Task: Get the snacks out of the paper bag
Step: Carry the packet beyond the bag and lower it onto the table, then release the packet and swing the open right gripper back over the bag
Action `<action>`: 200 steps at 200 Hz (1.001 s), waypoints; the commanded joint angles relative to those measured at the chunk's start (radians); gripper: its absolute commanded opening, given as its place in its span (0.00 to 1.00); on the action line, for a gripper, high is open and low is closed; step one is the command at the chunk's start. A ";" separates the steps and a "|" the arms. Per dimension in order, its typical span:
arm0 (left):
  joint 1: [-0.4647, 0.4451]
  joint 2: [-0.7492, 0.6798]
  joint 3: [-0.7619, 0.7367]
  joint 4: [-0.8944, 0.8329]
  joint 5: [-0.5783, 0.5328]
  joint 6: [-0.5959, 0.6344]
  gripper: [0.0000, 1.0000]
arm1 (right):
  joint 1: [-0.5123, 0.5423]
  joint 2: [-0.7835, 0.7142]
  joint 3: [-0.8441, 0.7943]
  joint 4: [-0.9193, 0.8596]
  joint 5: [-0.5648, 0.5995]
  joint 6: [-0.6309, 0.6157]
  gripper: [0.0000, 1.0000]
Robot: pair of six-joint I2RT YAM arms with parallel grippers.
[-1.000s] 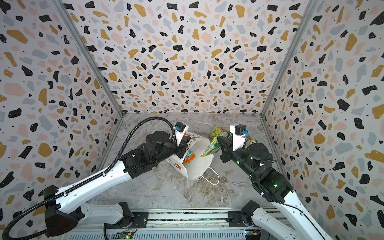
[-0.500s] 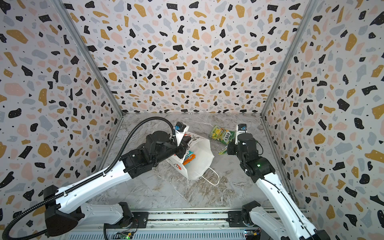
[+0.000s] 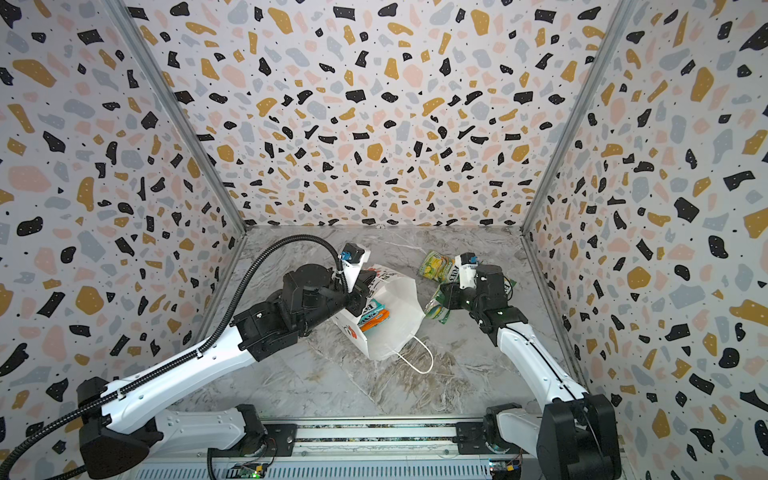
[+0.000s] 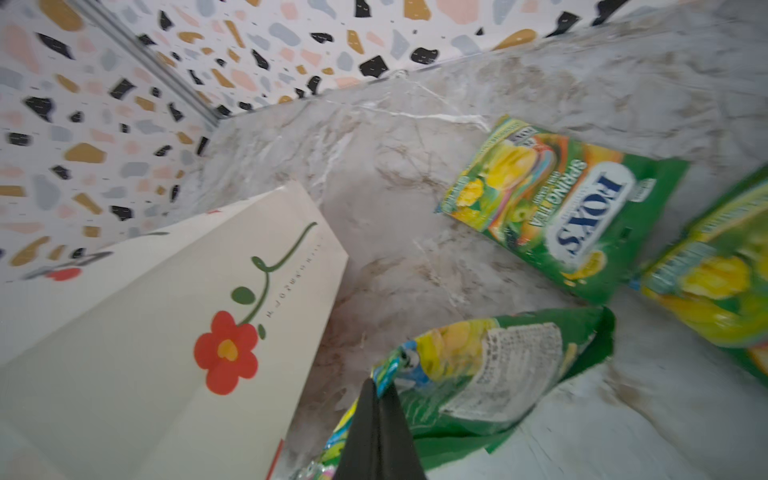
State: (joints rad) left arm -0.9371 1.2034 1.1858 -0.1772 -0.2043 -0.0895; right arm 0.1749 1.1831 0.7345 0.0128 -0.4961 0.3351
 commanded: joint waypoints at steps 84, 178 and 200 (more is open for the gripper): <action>0.007 -0.009 -0.004 0.055 -0.025 0.014 0.00 | -0.101 0.225 -0.024 0.189 -0.180 -0.002 0.00; 0.007 -0.003 -0.002 0.051 -0.011 0.017 0.00 | -0.102 0.267 0.063 0.096 -0.092 -0.056 0.41; 0.007 -0.004 -0.003 0.054 -0.004 0.020 0.00 | -0.099 0.159 0.041 0.107 -0.099 -0.040 0.42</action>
State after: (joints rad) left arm -0.9371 1.2057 1.1858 -0.1772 -0.2104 -0.0891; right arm 0.0750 1.4578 0.7620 0.1276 -0.5751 0.2970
